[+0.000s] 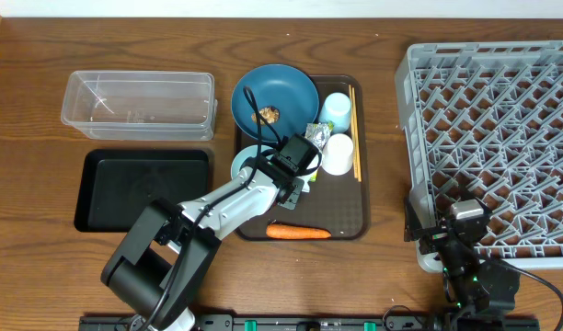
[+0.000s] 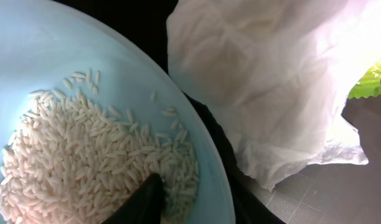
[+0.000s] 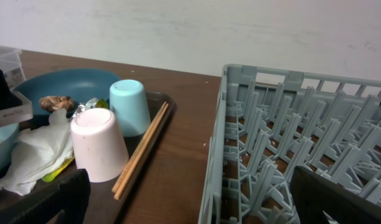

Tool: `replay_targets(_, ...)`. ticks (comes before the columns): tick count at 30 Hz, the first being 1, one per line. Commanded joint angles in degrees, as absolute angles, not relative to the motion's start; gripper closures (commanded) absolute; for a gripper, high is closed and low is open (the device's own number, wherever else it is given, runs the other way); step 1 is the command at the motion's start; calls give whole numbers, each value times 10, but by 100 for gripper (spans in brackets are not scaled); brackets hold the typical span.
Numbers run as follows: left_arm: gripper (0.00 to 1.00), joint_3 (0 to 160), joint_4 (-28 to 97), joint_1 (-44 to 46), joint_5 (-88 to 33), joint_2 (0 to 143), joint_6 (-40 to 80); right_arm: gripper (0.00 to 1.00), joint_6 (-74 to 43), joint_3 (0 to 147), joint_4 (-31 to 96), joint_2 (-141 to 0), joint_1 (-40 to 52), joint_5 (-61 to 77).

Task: Sort waste into correct bins and load items into the dishwasher rack
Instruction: 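Lower the left gripper and grasp the rim of the light-blue bowl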

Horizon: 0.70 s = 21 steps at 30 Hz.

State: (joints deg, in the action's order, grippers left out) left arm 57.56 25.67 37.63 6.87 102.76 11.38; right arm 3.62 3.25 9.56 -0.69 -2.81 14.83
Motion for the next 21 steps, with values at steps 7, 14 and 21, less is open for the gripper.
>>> replay_targets(7, 81, 565, 261, 377, 71, 1024, 115, 1, 44, 30, 96, -5, -30, 150)
replay_targets(14, 90, 565, 265, 377, 71, 1011, 115, 1, 44, 30, 96, -5, -30, 150)
replay_targets(21, 94, 565, 269, 377, 71, 996, 124, 1, 44, 30, 96, -5, -30, 150)
